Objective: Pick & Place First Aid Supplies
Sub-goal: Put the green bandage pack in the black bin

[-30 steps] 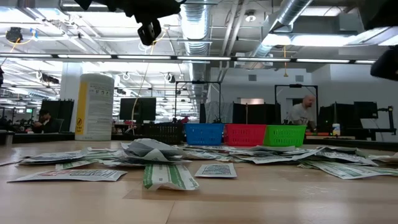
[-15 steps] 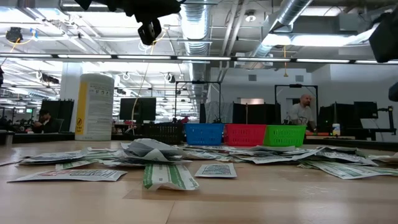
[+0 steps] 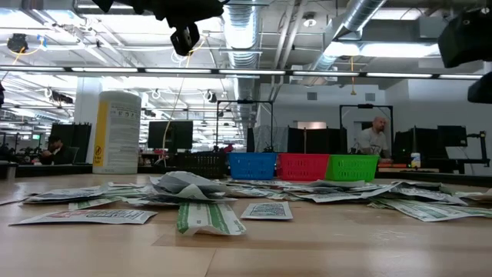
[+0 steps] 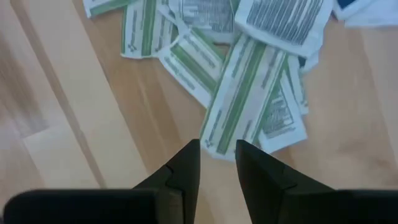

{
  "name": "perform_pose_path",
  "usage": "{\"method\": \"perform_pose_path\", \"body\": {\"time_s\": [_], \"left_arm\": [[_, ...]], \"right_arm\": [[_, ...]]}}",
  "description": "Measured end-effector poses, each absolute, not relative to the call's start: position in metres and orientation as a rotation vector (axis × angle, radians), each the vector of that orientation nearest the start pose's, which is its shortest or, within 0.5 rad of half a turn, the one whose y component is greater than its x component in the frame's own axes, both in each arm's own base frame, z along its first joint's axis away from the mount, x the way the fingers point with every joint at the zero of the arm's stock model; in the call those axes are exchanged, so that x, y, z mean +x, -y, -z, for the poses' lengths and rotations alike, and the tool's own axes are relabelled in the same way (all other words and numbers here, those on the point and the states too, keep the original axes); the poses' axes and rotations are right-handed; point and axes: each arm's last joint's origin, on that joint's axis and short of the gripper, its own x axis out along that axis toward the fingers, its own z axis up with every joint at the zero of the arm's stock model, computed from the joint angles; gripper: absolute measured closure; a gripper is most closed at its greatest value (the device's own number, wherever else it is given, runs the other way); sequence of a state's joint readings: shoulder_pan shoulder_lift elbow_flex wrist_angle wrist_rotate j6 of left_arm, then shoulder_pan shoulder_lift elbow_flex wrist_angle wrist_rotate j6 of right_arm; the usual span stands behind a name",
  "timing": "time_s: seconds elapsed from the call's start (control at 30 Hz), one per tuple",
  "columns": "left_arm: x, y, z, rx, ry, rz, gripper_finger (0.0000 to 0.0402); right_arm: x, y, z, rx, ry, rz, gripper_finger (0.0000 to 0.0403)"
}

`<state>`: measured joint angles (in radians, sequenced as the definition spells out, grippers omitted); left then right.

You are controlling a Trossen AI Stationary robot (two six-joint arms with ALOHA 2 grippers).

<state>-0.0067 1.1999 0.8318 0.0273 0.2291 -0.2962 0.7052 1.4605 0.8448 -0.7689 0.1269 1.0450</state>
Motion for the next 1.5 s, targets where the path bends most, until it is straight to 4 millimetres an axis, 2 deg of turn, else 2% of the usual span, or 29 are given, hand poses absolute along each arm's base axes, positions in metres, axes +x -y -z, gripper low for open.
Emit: {"method": "perform_pose_path", "body": {"time_s": [0.3, 0.87, 1.27, 1.5], "left_arm": [[0.265, 0.008, -0.285, -0.327, -0.372, 0.182, 0.0376], [0.265, 0.008, -0.285, -0.327, -0.371, 0.183, 0.0376], [0.265, 0.008, -0.285, -0.327, -0.371, 0.182, 0.0376], [0.265, 0.008, -0.285, -0.327, -0.371, 0.182, 0.0376]], "right_arm": [[0.191, -0.156, -0.178, 0.249, -1.279, 0.199, 0.0305], [0.206, -0.171, -0.14, 0.232, -1.316, 0.224, 0.0305], [0.198, -0.165, -0.156, 0.265, -1.327, 0.22, 0.0305], [0.195, -0.163, -0.157, 0.237, -1.351, 0.236, 0.0305]]}}
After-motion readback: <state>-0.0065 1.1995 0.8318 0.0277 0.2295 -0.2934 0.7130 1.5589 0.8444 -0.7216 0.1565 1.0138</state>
